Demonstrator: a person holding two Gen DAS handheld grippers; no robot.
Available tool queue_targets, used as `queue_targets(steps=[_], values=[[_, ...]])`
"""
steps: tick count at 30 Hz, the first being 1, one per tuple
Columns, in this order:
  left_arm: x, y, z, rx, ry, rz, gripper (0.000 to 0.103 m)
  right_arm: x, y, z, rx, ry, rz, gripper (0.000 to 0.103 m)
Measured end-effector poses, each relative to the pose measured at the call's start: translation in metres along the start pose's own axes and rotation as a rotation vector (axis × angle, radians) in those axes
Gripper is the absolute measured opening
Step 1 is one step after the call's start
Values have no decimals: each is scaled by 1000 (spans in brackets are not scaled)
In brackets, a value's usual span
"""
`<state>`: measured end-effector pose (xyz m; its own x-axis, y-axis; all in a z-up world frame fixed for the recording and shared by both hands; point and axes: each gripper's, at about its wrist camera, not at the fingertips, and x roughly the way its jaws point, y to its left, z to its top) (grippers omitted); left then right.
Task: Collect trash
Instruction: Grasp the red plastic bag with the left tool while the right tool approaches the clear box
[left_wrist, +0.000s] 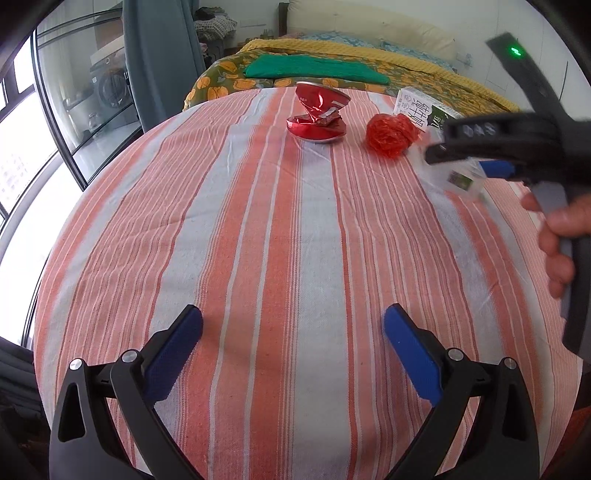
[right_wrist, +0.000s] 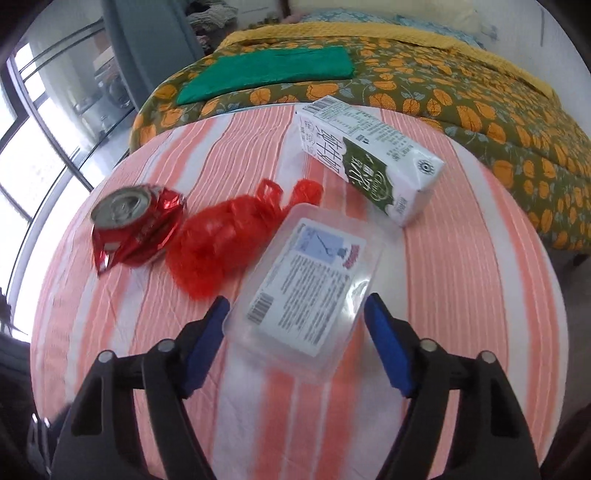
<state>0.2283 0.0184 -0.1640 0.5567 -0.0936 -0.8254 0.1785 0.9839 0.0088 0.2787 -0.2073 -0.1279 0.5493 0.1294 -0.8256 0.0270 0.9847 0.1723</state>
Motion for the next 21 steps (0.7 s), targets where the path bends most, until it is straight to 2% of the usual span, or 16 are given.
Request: queue_targets(steps=[10, 15, 17, 21], values=[[1, 0, 1, 1, 1, 2, 97, -48, -41, -64, -144, 2, 9, 69], [2, -1, 1, 3, 3, 0, 97, -65, -52, -95, -218, -51, -6, 70], [2, -2, 2, 8, 3, -8, 97, -65, -53, -103, -223, -76, -5, 82], [4, -20, 7, 122, 8, -88, 97, -54, -55, -113, -223, -82, -1, 83]])
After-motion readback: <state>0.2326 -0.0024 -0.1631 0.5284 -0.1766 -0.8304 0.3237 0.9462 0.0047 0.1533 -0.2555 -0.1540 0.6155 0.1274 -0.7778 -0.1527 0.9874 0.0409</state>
